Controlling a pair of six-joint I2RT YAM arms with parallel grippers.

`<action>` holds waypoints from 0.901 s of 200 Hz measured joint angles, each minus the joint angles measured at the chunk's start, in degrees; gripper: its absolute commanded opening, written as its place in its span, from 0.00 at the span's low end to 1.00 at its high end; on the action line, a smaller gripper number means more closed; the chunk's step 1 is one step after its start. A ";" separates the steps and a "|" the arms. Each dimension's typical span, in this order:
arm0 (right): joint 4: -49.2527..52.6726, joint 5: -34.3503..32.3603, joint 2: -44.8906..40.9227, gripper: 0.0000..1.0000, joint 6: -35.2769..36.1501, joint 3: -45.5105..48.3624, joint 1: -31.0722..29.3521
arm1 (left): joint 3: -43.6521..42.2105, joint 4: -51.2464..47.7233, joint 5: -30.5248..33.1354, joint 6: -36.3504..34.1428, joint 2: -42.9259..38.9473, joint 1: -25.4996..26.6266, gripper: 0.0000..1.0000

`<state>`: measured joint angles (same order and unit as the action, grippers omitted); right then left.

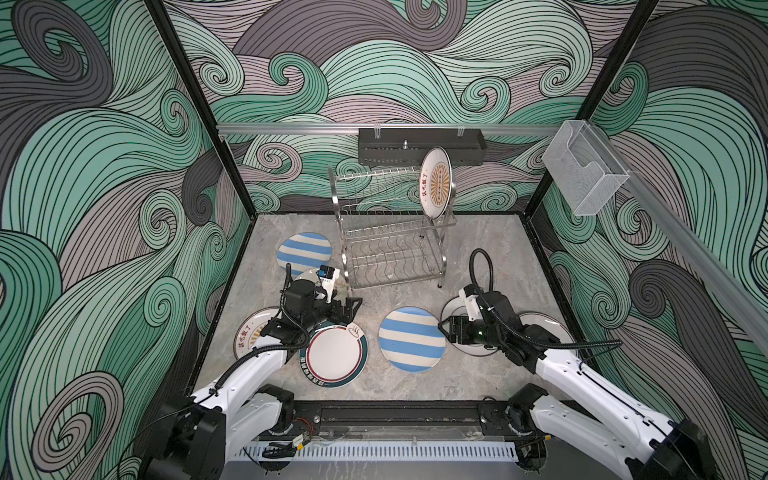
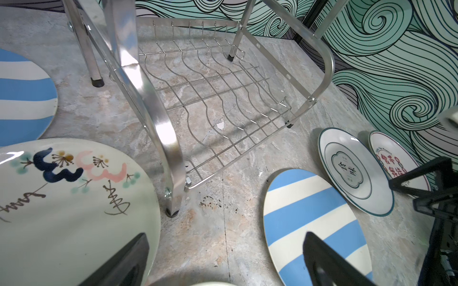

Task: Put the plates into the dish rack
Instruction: 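Move the right gripper to the striped plate while the left reaches toward it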

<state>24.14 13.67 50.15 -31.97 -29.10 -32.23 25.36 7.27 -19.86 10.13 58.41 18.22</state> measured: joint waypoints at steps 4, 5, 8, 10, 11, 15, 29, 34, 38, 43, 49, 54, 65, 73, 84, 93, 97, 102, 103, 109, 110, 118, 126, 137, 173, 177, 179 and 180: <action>0.04 0.48 -0.13 0.75 -0.52 0.44 -0.20 | 0.00 0.00 0.00 -0.09 0.00 0.04 0.99; 0.07 0.57 -0.15 0.75 -0.63 0.52 -0.24 | 0.00 0.00 0.00 -0.09 0.00 0.04 0.99; 0.07 0.87 -0.24 0.75 -1.22 0.81 -0.50 | 0.00 0.00 -0.02 -0.17 0.00 0.07 0.99; 0.13 1.03 -0.28 0.75 -1.44 1.01 -0.66 | 0.00 0.00 -0.02 -0.20 0.00 0.07 0.99; 0.13 1.09 -0.31 0.75 -1.49 1.07 -0.70 | 0.00 0.00 -0.04 -0.22 0.00 0.09 0.99; 0.15 1.46 -0.33 0.75 -1.99 1.42 -1.05 | 0.00 0.00 -0.04 -0.28 0.02 0.15 0.99; 0.44 2.14 -0.31 0.75 -3.30 2.38 -2.10 | 0.00 0.07 -0.11 -0.50 0.28 0.48 0.99; 0.55 2.27 -0.31 0.75 -3.65 2.67 -2.45 | 0.00 0.04 -0.11 -0.52 0.48 0.66 0.99; 0.59 2.40 -0.28 0.75 -3.93 2.86 -2.69 | 0.00 0.02 -0.13 -0.52 0.70 0.74 0.99; 0.55 2.60 -0.24 0.75 -4.22 3.17 -2.97 | 0.00 0.00 -0.13 -0.52 0.94 0.92 0.99; 0.46 2.84 -0.09 0.75 -4.59 3.52 -3.28 | 0.00 -0.02 -0.15 -0.52 1.20 1.16 0.99; 0.42 2.99 0.07 0.75 -4.81 3.76 -3.45 | 0.00 -0.09 -0.20 -0.55 1.40 1.38 0.98; -0.11 3.32 0.72 0.75 -5.42 4.39 -3.80 | 0.00 -0.33 -0.22 -0.55 1.49 1.84 0.99; -0.52 3.48 1.31 0.75 -5.81 4.90 -3.98 | 0.00 -0.44 -0.28 -0.52 1.49 2.14 0.99; -1.09 3.67 2.27 0.75 -6.25 5.51 -4.22 | -0.24 -0.39 -0.28 -0.52 1.40 2.47 0.99; -1.51 3.91 3.10 0.75 -6.43 5.95 -4.35 | -0.79 -0.35 -0.28 -0.50 1.18 2.62 0.99; -2.08 4.00 3.54 0.75 -6.56 6.25 -4.46 | -1.09 -0.39 -0.28 -0.48 1.05 2.69 0.98; -2.62 4.17 4.04 0.75 -6.67 6.60 -4.52 | -1.60 -0.42 -0.31 -0.42 0.87 2.82 0.99; -2.71 4.17 4.11 0.75 -6.67 6.64 -4.52 | -1.64 -0.42 -0.28 -0.42 0.83 2.84 0.99; -3.50 4.37 4.68 0.75 -6.91 7.02 -4.52 | -2.14 -0.44 -0.33 -0.39 0.63 2.97 0.99; -3.72 4.39 4.85 0.75 -6.91 7.08 -4.52 | -2.23 -0.46 -0.33 -0.39 0.59 2.99 0.98; -4.66 4.52 5.73 0.75 -7.10 7.43 -4.57 | -2.84 -0.48 -0.35 -0.33 0.39 3.32 0.99; -5.68 4.66 6.67 0.75 -7.28 7.67 -4.57 | -3.34 -0.50 -0.39 -0.31 0.22 3.63 0.99; -7.19 4.74 8.00 0.75 -7.37 7.89 -4.57 | -3.89 -0.48 -0.46 -0.28 0.09 4.00 0.99; -10.71 4.70 11.43 0.75 -7.02 7.89 -4.83 | -4.15 -0.46 -0.55 -0.31 -0.13 4.68 0.99; -11.13 4.70 11.72 0.75 -6.97 7.80 -4.83 | -4.15 -0.46 -0.59 -0.31 -0.13 4.70 0.99; -11.34 4.68 11.85 0.75 -6.95 7.74 -4.83 | -4.15 -0.44 -0.59 -0.33 -0.13 4.72 0.99; -11.39 4.68 11.91 0.75 -6.93 7.72 -4.83 | -4.15 -0.44 -0.61 -0.33 -0.13 4.72 0.98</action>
<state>12.75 18.35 62.06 -38.89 -21.39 -37.06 21.21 6.83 -20.47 9.80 58.28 22.94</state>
